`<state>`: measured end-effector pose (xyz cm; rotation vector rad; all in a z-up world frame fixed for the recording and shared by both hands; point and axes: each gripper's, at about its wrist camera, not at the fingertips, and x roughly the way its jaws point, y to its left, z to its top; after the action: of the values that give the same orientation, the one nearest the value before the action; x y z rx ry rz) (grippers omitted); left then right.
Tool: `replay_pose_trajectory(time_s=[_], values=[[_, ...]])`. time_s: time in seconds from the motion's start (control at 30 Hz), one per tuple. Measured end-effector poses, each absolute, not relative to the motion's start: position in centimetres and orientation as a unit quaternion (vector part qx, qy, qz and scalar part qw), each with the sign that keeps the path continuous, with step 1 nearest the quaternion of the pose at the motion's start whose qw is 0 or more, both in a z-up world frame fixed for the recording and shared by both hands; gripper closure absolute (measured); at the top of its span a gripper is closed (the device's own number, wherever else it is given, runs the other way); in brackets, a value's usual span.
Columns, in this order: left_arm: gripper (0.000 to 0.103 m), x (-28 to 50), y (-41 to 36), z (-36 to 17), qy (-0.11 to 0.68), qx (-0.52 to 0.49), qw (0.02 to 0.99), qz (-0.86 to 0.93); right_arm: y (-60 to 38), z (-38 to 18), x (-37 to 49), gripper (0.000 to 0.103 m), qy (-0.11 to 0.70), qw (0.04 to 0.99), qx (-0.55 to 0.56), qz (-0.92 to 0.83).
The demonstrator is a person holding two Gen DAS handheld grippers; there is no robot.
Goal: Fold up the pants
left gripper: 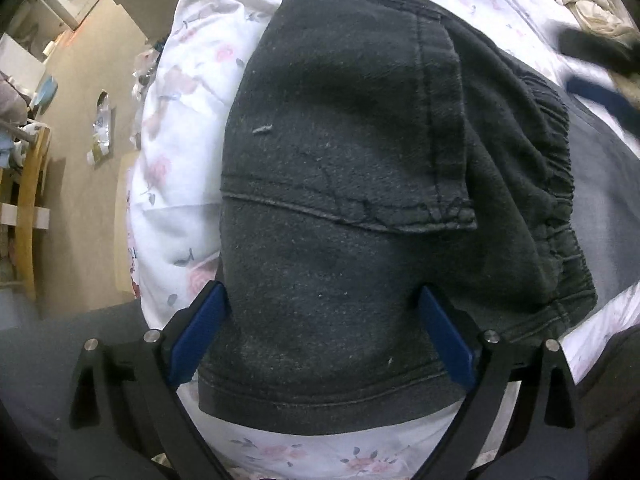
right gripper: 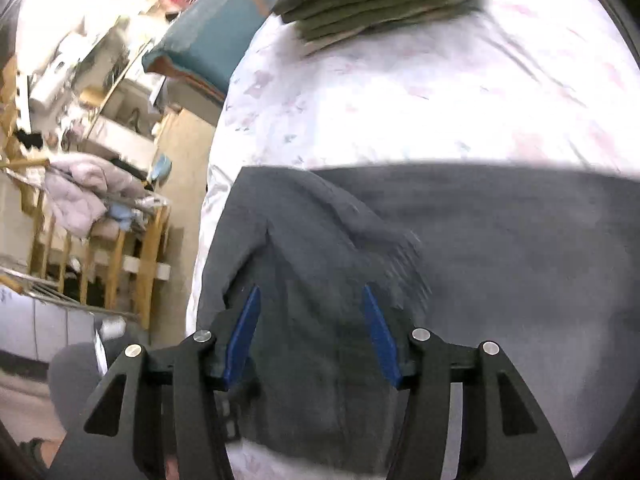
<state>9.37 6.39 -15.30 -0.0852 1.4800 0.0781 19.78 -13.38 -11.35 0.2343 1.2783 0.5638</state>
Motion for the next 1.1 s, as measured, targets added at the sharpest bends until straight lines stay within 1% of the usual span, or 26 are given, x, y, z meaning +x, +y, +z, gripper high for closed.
replay_pose_trajectory(time_s=[0.03,0.07,0.1,0.13,0.2,0.23,0.33,0.43,0.5,0.53,0.57,0.67,0.73,0.8,0.83,0.87,0.93,1.03,1.07,1.1], values=[[0.008,9.4,6.5,-15.5,0.676,-0.038,0.735,0.036,-12.3,-12.1,20.8,0.044,0.590,0.763,0.077,0.251],[0.007,9.6,6.6,-15.9,0.677,-0.038,0.734,0.037,-11.5,-13.0,21.9,0.039,0.594,0.763,0.054,0.247],[0.007,9.5,6.6,-16.1,0.678,-0.038,0.733,0.037,-10.9,-14.1,22.8,0.039,0.602,0.759,0.035,0.246],[0.006,9.5,6.7,-16.3,0.680,-0.039,0.732,0.038,-10.5,-15.1,23.4,0.041,0.613,0.749,0.020,0.249],[0.006,9.5,6.7,-16.7,0.684,-0.038,0.728,0.037,-10.3,-15.8,23.5,0.096,0.613,0.746,-0.006,0.259],[0.006,9.5,6.9,-17.0,0.687,-0.037,0.725,0.035,-10.3,-15.6,23.7,0.100,0.609,0.748,-0.008,0.265],[0.006,9.5,7.2,-17.2,0.691,-0.032,0.722,0.031,-11.7,-14.5,25.0,0.100,0.584,0.775,0.000,0.239],[0.006,9.6,7.1,-17.4,0.692,-0.027,0.721,0.032,-12.1,-15.3,24.9,0.100,0.574,0.785,-0.022,0.230],[0.006,9.6,7.0,-17.4,0.692,-0.027,0.721,0.035,-11.9,-14.5,24.0,0.095,0.556,0.800,-0.050,0.222],[0.006,9.5,6.9,-17.4,0.691,-0.026,0.721,0.035,-12.0,-13.8,23.6,0.086,0.548,0.806,-0.049,0.216],[0.006,9.4,6.8,-17.4,0.691,-0.026,0.722,0.036,-12.2,-13.2,23.3,0.082,0.543,0.811,-0.046,0.213],[0.006,9.4,6.5,-17.3,0.691,-0.027,0.721,0.037,-13.1,-11.0,21.0,0.082,0.519,0.818,-0.016,0.248],[0.006,9.4,6.5,-17.3,0.691,-0.027,0.721,0.038,-12.9,-10.7,19.3,0.082,0.524,0.800,0.017,0.291],[0.006,9.4,6.1,-17.2,0.691,-0.025,0.722,0.039,-12.4,-11.7,17.6,0.082,0.546,0.773,0.030,0.320],[0.006,9.4,6.0,-17.2,0.690,-0.023,0.722,0.039,-11.9,-12.8,17.0,0.085,0.557,0.771,0.003,0.308],[0.005,9.3,5.8,-17.1,0.690,-0.023,0.722,0.038,-11.5,-13.5,16.8,0.090,0.559,0.777,-0.025,0.288],[0.005,9.2,5.4,-16.9,0.689,-0.019,0.723,0.040,-11.1,-15.6,16.4,0.091,0.553,0.787,-0.062,0.265],[0.005,9.2,4.9,-16.7,0.689,-0.014,0.724,0.044,-11.4,-15.1,16.0,0.091,0.556,0.792,-0.038,0.248],[0.005,9.2,4.8,-16.5,0.689,-0.019,0.723,0.044,-11.8,-14.5,15.9,0.090,0.558,0.792,-0.021,0.248],[0.005,9.2,4.9,-16.1,0.688,-0.025,0.724,0.042,-13.0,-13.2,15.5,0.086,0.557,0.792,0.016,0.250]])
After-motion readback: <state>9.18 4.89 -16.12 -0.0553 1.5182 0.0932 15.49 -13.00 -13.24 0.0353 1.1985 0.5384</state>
